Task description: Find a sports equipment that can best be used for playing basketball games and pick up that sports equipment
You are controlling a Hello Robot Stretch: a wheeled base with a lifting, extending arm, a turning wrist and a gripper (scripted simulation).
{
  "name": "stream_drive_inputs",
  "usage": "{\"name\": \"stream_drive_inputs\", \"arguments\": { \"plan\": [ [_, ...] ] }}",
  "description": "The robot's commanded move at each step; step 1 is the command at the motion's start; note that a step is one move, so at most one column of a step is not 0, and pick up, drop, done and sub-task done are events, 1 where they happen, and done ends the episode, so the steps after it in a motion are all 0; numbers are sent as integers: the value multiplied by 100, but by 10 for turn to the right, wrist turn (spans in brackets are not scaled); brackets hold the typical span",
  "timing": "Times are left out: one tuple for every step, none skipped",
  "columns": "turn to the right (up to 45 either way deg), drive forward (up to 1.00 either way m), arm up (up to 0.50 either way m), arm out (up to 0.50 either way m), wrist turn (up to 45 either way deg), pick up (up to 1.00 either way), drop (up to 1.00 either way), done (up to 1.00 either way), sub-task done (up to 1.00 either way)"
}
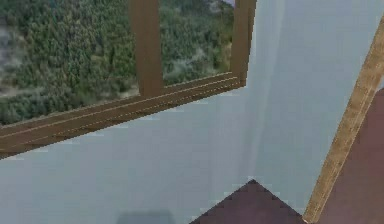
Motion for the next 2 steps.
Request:
{"name": "stream_drive_inputs", "arguments": {
  "plan": [
    [450,0,0,0,0,0,0,0,0],
    [150,0,0,0,0,0,0,0,0]
  ]
}}
